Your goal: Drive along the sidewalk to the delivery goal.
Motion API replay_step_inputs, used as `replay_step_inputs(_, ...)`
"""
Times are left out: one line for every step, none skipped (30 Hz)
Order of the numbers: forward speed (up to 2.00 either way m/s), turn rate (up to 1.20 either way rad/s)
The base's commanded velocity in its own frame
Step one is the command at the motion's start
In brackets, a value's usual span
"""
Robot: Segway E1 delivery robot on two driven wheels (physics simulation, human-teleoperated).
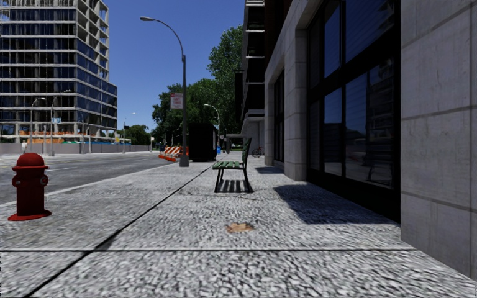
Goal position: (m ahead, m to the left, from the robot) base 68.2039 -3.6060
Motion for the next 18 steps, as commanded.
replay_step_inputs(1.63,0.05)
replay_step_inputs(1.63,0.05)
replay_step_inputs(1.63,0.05)
replay_step_inputs(1.63,0.09)
replay_step_inputs(1.63,0.16)
replay_step_inputs(1.63,0.22)
replay_step_inputs(1.63,0.25)
replay_step_inputs(1.63,0.25)
replay_step_inputs(1.63,0.31)
replay_step_inputs(1.63,0.38)
replay_step_inputs(1.63,0.4)
replay_step_inputs(1.63,0.41)
replay_step_inputs(1.63,0.41)
replay_step_inputs(1.63,0.41)
replay_step_inputs(1.63,0.41)
replay_step_inputs(1.63,0.41)
replay_step_inputs(1.63,0.41)
replay_step_inputs(1.63,0.41)
